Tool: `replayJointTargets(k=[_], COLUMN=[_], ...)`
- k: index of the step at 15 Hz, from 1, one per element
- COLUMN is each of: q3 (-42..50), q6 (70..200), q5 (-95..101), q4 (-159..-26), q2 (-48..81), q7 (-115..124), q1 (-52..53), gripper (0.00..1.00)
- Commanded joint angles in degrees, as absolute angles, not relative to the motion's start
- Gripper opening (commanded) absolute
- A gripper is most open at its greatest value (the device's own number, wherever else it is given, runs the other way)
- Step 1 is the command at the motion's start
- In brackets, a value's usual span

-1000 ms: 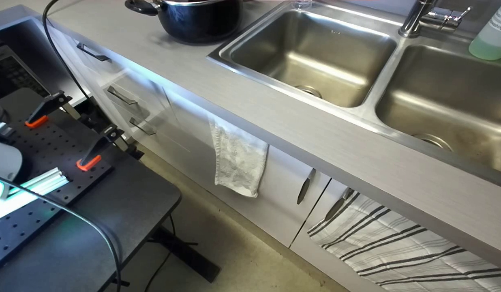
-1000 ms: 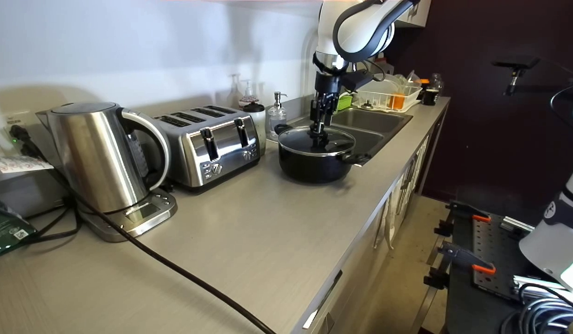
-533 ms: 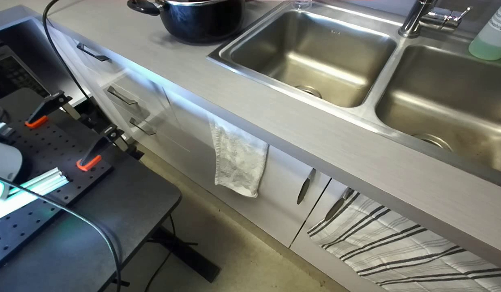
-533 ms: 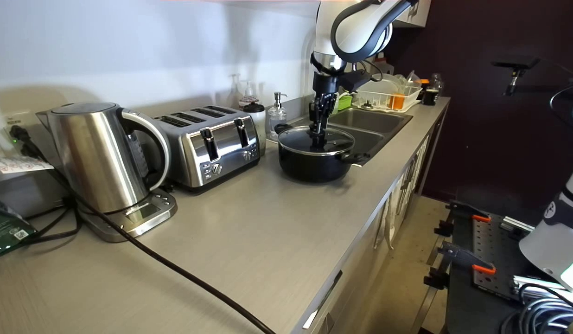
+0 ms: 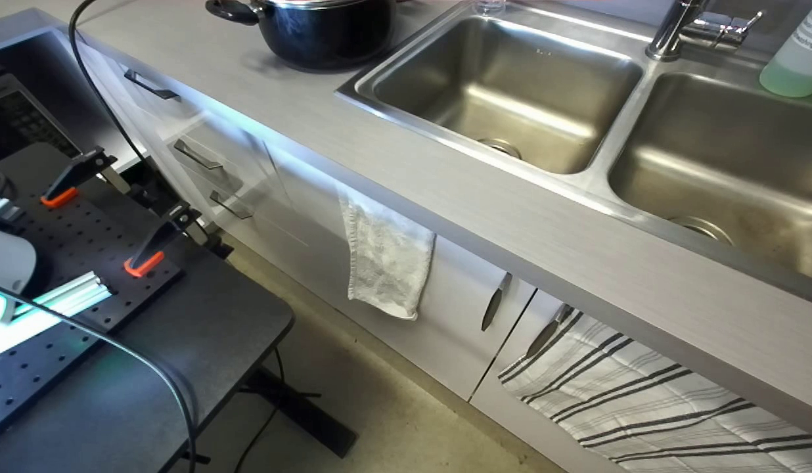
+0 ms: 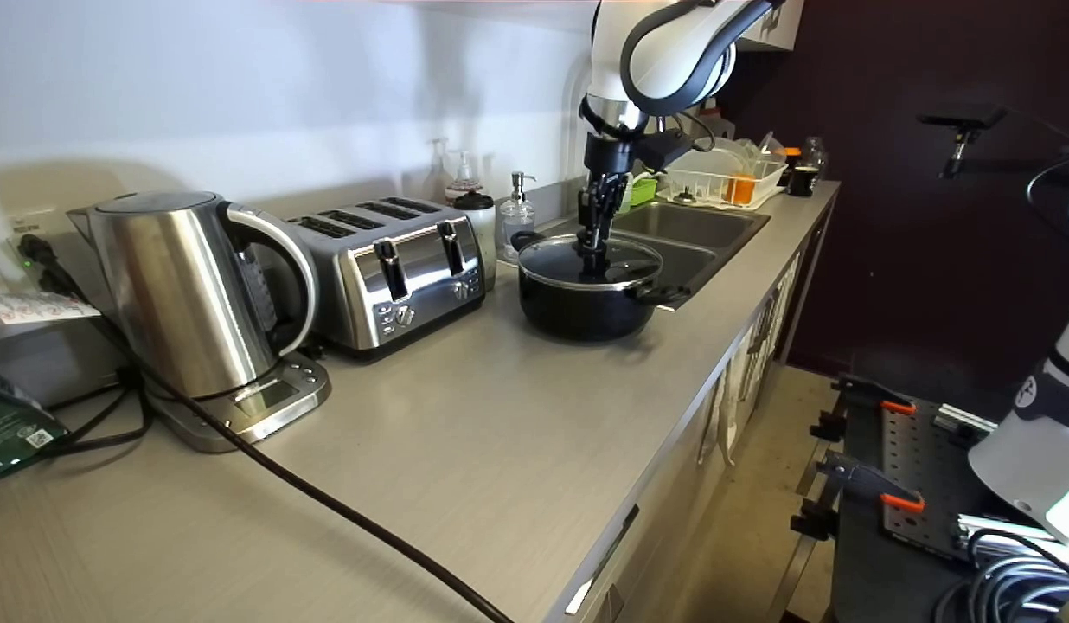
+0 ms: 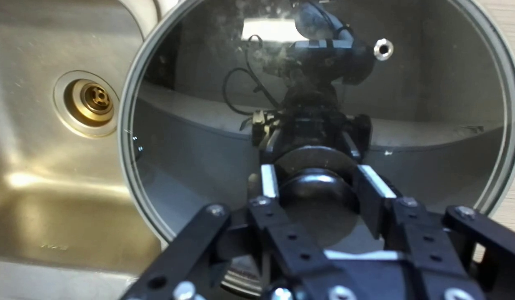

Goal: Put the pot's lid on the counter

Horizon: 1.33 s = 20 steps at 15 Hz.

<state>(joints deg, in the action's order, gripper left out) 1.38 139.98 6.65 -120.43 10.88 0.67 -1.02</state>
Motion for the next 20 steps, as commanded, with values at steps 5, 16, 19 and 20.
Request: replayJointTargets(k=[5, 16, 19, 20], q3=[-0.09, -4.88, -7.25, -8.02], q6=[145.81, 145.50, 144.82, 144.54], q5=[6.76, 10.11, 14.16, 15.63], q4=[-130.27, -132.44, -131.74, -131.49], q2=[0.85, -2.29, -1.50, -1.15], q7=[-3.98, -3.94, -2.23, -1.68], q1=[0.00, 4.83, 7.02, 7.76], gripper=[0.23, 0.23, 0.23, 0.23])
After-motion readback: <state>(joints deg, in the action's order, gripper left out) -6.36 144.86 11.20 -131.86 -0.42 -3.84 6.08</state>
